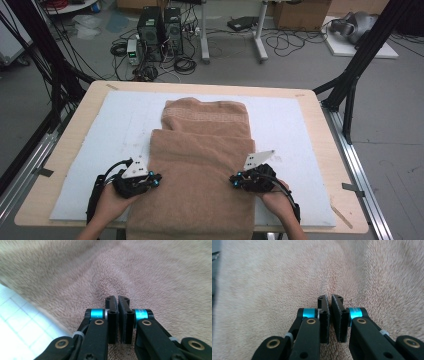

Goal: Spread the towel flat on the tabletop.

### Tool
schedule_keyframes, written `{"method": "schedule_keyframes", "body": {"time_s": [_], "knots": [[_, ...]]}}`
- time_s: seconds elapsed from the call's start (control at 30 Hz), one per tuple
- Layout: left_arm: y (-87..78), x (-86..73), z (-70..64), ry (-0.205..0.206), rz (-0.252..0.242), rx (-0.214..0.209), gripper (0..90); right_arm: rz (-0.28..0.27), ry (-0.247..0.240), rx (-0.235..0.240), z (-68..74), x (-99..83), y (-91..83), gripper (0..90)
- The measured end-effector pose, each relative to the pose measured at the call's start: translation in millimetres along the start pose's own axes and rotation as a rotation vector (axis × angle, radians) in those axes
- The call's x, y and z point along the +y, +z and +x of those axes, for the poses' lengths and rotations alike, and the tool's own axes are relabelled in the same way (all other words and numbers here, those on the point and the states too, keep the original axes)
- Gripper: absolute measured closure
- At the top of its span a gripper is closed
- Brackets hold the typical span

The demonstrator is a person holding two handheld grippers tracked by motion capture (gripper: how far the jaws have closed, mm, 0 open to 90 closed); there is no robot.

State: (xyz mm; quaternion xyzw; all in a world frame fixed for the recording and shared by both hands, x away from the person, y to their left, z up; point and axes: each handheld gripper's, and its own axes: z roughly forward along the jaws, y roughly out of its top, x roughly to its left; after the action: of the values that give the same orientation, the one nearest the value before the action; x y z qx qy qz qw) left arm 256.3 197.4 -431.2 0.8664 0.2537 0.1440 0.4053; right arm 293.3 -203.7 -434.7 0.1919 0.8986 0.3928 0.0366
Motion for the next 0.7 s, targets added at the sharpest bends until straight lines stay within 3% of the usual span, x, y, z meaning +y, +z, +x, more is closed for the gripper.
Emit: {"method": "schedule_keyframes", "body": {"time_s": [0.27, 0.33, 0.4, 0.5, 0.57, 0.7], "knots": [[-51.6, -1.1, -38.4, 0.045, -0.073, -0.057, 84.9, -0.079, -0.055, 0.043, 45.3, -2.5, -36.4, 81.8], [-58.8, 0.7, -42.2, 0.05, -0.091, -0.057, 77.6, -0.108, -0.071, 0.064, 53.6, -1.7, -45.1, 77.1], [-60.3, 3.7, -40.8, 0.066, -0.09, -0.037, 73.3, -0.125, -0.081, 0.045, 56.1, 1.1, -52.4, 72.7], [-48.9, 5.7, -27.8, 0.064, -0.09, 0.007, 70.6, -0.117, -0.078, 0.004, 46.6, 6.5, -53.0, 67.6], [-35.1, 5.2, -14.7, 0.034, -0.092, 0.013, 69.1, -0.09, -0.07, -0.037, 35.0, 9.2, -46.0, 64.0], [-3.4, 3.3, 6.2, -0.026, -0.056, 0.03, 67.9, -0.04, -0.032, -0.058, 6.8, 9.8, -21.8, 60.1]]}}
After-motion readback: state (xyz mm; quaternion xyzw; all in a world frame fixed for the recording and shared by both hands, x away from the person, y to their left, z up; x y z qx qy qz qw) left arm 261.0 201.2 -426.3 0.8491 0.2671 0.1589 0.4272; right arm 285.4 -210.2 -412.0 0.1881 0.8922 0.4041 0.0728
